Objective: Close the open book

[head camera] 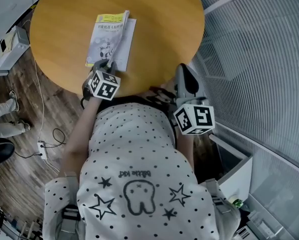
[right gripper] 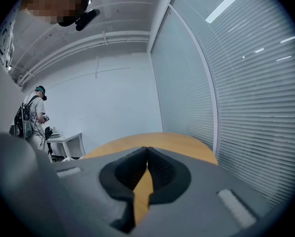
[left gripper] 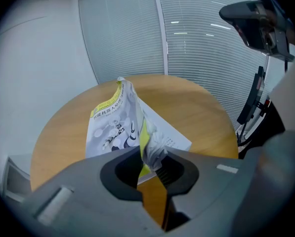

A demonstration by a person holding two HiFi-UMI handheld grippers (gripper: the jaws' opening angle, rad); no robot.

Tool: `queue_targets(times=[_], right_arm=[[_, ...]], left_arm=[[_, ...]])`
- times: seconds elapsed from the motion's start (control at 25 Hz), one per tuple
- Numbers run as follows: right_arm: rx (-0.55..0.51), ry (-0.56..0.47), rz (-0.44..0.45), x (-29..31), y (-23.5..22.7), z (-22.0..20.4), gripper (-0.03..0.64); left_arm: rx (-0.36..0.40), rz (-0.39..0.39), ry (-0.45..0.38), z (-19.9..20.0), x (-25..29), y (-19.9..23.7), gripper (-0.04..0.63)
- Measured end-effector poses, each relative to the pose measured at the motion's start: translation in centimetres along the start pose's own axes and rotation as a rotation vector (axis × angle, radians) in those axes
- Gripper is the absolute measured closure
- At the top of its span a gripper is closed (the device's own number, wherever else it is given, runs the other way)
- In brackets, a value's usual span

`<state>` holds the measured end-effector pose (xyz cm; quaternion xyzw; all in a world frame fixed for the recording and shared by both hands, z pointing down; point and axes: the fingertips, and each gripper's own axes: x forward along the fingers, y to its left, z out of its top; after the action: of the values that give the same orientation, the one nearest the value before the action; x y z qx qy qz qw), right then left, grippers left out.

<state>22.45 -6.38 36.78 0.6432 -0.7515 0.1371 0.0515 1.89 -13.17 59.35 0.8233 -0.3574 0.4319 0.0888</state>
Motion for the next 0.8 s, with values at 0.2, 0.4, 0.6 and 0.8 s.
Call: queue_targets(times=[0.2, 0.4, 0.6, 0.8], right_arm=[[-0.005, -0.001, -0.003, -0.07, -0.23, 0.23, 0.612], [-0.003, 0.005, -0.001, 0.16, -0.23, 0.06, 0.612], [0.005, 0.007, 0.000, 0.01, -0.37, -0.16, 0.612], [0.007, 0.004, -0.003, -0.14, -0.31, -0.22, 0.612]], left_arm=[[0.001, -0.001, 0.002, 0.24, -0.06, -0.08, 0.522], [-0.002, 0.004, -0.009, 0.27, 0.08, 0.02, 0.512], [-0.001, 0.009, -0.037, 0.55, -0.07, -0.16, 0.499], [0.035, 0.003, -0.049, 0.68, -0.05, -0.77, 0.460]])
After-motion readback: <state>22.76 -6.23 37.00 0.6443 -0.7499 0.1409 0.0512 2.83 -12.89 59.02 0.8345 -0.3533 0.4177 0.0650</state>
